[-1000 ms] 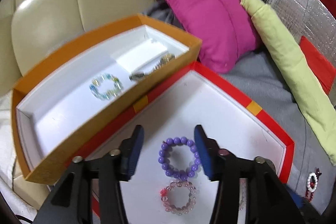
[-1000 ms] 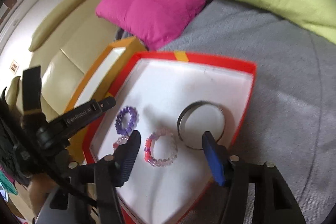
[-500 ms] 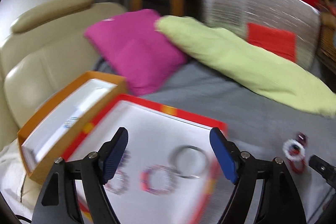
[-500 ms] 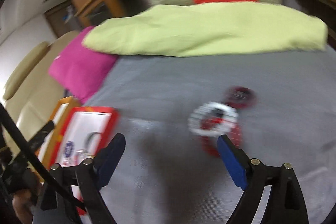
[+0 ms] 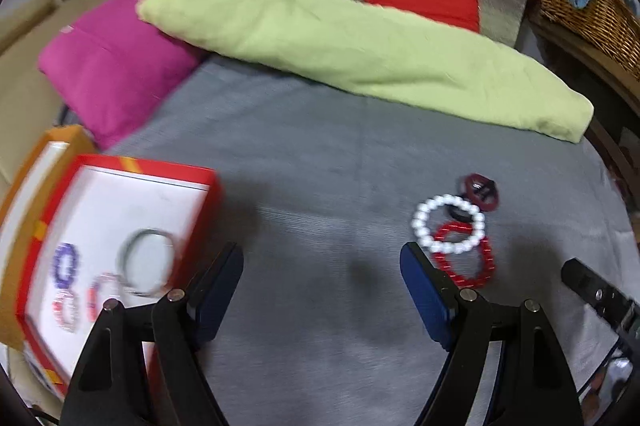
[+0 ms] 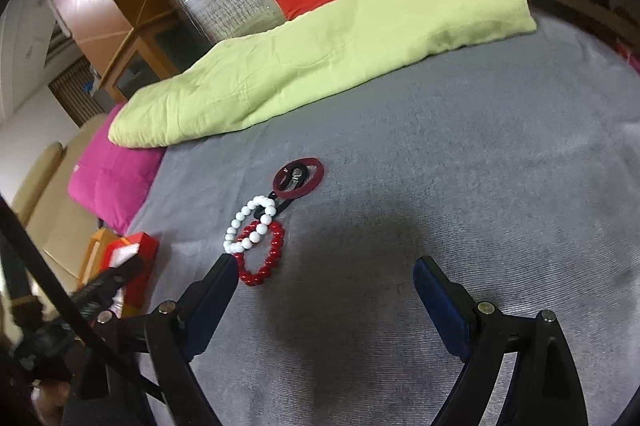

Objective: Organize jewelry
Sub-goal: 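Move both open tools back toward the white and red bracelets, then lower the left tool onto the white bead bracelet and close on it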

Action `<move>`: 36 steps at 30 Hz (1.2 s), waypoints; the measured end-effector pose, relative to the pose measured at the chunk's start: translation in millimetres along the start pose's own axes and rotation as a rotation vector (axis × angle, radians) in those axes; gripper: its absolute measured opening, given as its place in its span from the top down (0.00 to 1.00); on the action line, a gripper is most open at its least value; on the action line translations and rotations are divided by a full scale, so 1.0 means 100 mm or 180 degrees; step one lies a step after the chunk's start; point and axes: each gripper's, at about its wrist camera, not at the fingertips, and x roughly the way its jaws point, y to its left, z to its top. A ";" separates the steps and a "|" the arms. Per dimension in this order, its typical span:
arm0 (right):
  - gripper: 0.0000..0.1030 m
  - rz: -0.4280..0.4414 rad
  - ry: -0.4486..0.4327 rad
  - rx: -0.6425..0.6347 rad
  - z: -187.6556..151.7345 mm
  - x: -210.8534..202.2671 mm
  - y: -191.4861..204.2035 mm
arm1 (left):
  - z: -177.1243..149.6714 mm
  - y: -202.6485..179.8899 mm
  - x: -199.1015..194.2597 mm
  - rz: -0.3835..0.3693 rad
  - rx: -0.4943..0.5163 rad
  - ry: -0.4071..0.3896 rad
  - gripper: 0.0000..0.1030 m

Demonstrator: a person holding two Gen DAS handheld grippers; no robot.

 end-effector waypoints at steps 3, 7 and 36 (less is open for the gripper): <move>0.12 0.0064 -0.0003 0.0007 0.01 -0.01 0.00 | 0.09 -0.14 0.16 -0.0149 -0.0083 0.0173 0.21; 0.12 0.0127 -0.0043 0.0078 0.04 -0.05 -0.04 | 0.21 -0.39 0.35 -0.0260 -0.0091 0.0296 0.21; 0.12 0.0042 -0.0018 0.0198 0.06 0.08 -0.20 | 0.09 -0.07 0.09 -0.0344 -0.0224 0.0166 0.91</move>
